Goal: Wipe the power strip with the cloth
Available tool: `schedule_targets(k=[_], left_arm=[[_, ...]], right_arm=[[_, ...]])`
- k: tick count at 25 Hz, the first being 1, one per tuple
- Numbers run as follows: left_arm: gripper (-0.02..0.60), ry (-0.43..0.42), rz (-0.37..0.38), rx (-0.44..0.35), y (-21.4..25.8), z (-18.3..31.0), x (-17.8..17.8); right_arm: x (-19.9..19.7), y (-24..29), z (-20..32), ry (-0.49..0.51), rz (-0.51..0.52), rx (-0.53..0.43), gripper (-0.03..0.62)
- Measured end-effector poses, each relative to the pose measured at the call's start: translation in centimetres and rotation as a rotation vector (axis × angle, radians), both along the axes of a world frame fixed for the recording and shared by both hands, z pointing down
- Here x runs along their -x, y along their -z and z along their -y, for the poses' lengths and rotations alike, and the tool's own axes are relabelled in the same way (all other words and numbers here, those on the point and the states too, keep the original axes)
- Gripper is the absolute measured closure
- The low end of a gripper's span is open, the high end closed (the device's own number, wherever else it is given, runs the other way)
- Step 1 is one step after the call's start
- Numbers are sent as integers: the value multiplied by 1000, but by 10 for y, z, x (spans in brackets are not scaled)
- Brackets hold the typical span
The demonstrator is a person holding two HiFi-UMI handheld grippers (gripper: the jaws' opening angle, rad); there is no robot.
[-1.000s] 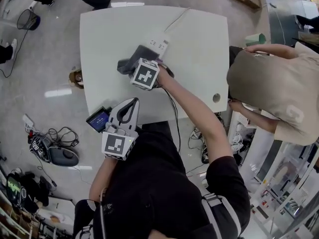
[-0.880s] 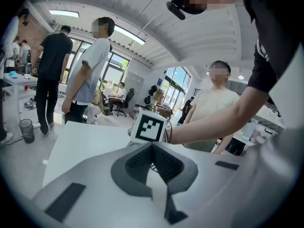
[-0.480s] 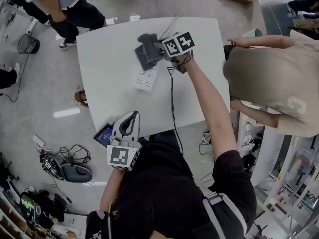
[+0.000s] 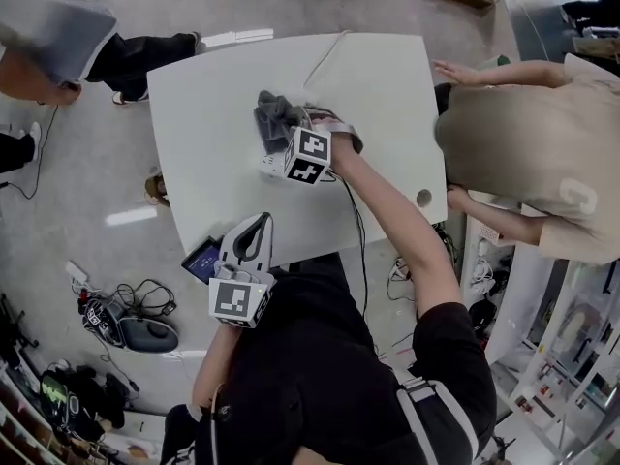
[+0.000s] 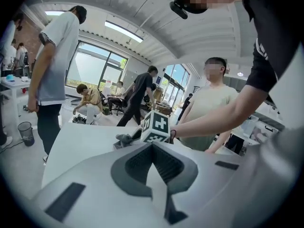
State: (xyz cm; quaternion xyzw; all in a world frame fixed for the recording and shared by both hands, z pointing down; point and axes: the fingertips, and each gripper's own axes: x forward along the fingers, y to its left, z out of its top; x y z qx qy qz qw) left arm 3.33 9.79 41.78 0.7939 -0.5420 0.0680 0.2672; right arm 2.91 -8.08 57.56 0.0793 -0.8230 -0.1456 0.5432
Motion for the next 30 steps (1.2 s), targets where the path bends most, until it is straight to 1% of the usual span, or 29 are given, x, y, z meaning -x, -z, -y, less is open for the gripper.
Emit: schedule_targets(k=[2,5,6,7,8,11,12,13,14,15,16,17,19,21,22,24,25,26,28,30], left_arm=[[549,-3,-2,-3,0,-1,0],[549,-6,-4,-8,1,-2,1],[549,-7,-5,-10,2,-3,1],[549,-6,-6,-11,2,-4,2],[549,-5,-8,-12,3,-5,2],[549,1,-13,-13,4,-6,2],[549,1,-15,-16,5,-6,0],[549,1,-17,-20,6,-6,-1],[549,-1,-18,-25,7,-5,-2],[549,-5,-18,-29,8,-5,-3],[549,-10,-16,-31,8,-5,-3],[549,-14,-14,-31,8,-5,-3],[549,-19,-7,-27,9,-10,-5],[549,-19,7,-19,10,-13,-8],[549,-24,12,-6,9,-10,-13],[549,-44,7,30,0,5,-27],[549,-46,-2,31,-3,14,-32],[549,-38,-9,14,-4,19,-32],[549,-21,-25,-19,-2,14,-21],[549,-30,-34,-25,0,-2,-8]], right_arm=[[2,0,-25,30,17,31,549],[0,0,-52,101,3,25,549],[-2,0,-61,125,-2,37,549],[-3,1,-71,145,-1,69,549],[-6,2,-83,161,5,122,549],[-15,8,-110,189,29,303,549],[-19,13,-107,169,54,343,549],[-21,22,-94,118,96,365,549],[-22,32,-72,44,149,364,549],[-22,41,-42,-38,192,340,549],[-24,47,-11,-108,207,299,549],[-26,48,19,-157,189,251,549],[-28,33,60,-196,101,168,549],[-27,11,75,-196,37,127,549],[-27,2,79,-197,26,118,549],[-39,-12,89,-208,43,125,551],[-44,-17,90,-206,58,145,551],[-42,-18,80,-190,67,171,551],[-20,-11,35,-135,74,214,551],[5,-5,-17,-112,106,272,551]])
